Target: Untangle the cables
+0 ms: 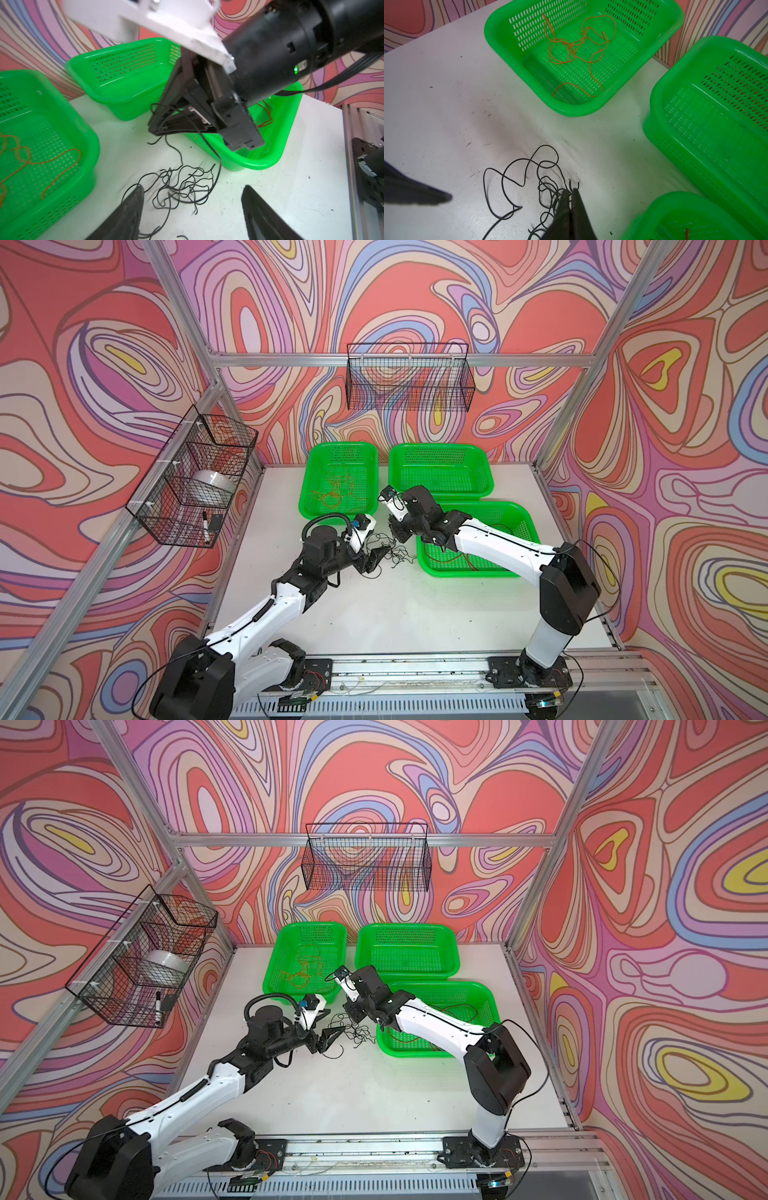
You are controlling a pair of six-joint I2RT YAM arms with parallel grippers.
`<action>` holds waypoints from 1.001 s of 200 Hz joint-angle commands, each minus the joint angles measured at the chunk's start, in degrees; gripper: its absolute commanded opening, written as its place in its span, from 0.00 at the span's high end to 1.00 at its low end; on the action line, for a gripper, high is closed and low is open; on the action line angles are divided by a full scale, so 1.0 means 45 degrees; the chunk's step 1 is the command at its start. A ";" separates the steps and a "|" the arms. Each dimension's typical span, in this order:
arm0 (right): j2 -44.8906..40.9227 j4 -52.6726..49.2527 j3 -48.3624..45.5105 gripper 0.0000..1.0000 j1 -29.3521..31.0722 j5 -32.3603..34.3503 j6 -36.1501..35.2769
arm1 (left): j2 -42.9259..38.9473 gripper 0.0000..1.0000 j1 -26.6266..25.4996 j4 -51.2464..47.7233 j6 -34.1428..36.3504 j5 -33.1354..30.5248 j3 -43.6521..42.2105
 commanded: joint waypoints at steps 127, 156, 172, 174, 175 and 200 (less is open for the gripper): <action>0.0165 0.0208 0.0345 0.94 -0.0043 0.0367 0.0909 | 0.1468 1.00 -0.0596 0.2268 -0.0164 -0.0079 0.1306; 0.0267 0.0824 0.0061 0.80 -0.0070 0.0059 0.1671 | 0.0159 1.00 -0.0622 0.0696 0.0148 0.0093 0.1554; 0.0243 0.1674 -0.0469 0.72 -0.0190 -0.0273 0.2325 | -0.0381 1.00 -0.0624 -0.0102 0.0345 0.0257 0.1782; 0.0247 0.1795 -0.0562 0.71 -0.0204 -0.0381 0.2420 | -0.0447 1.00 -0.0631 -0.0172 0.0365 0.0248 0.1828; 0.0248 0.1848 -0.0606 0.71 -0.0220 -0.0448 0.2465 | -0.0474 1.00 -0.0626 -0.0239 0.0378 0.0247 0.1842; 0.0366 0.3386 -0.1396 0.68 -0.0557 -0.1887 0.3808 | -0.1009 1.00 -0.0625 -0.1140 0.0578 0.0438 0.2248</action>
